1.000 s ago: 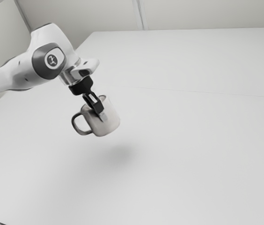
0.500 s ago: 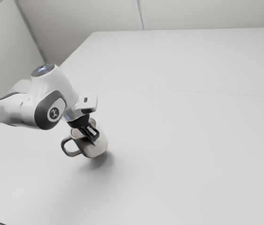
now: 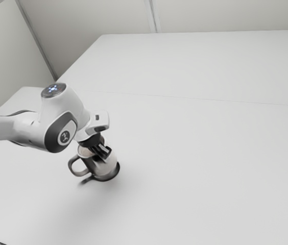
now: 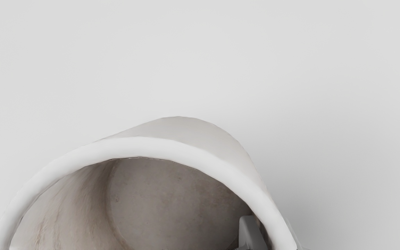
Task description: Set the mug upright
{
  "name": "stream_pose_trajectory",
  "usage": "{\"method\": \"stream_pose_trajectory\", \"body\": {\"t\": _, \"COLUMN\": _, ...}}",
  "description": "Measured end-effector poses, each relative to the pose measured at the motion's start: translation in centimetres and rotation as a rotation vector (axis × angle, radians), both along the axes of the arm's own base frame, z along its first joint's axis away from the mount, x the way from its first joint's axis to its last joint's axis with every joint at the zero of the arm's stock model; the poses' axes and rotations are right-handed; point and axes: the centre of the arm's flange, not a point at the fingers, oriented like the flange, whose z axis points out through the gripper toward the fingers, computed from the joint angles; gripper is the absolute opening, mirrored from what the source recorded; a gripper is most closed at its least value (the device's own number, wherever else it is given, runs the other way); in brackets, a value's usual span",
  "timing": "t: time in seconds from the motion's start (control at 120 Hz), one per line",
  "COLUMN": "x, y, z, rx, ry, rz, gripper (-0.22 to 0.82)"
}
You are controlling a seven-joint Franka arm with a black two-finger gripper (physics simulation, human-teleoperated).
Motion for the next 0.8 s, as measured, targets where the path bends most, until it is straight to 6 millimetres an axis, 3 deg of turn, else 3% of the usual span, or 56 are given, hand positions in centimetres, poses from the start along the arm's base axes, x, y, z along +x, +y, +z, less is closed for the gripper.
{"method": "stream_pose_trajectory", "body": {"t": 0.325, "x": 0.3, "y": -0.1, "z": -2.6, "rx": -0.007, "ry": 0.043, "rz": 0.042, "gripper": -0.17}}
{"method": "stream_pose_trajectory", "body": {"t": 0.575, "x": 0.6, "y": -0.8, "z": -1.2, "rx": -0.019, "ry": 0.018, "rz": 0.042, "gripper": 0.30}}
{"method": "stream_pose_trajectory", "body": {"t": 0.8, "x": 2.7, "y": -1.2, "z": 3.9, "rx": -0.027, "ry": 0.036, "rz": 0.056, "gripper": 0.50}}
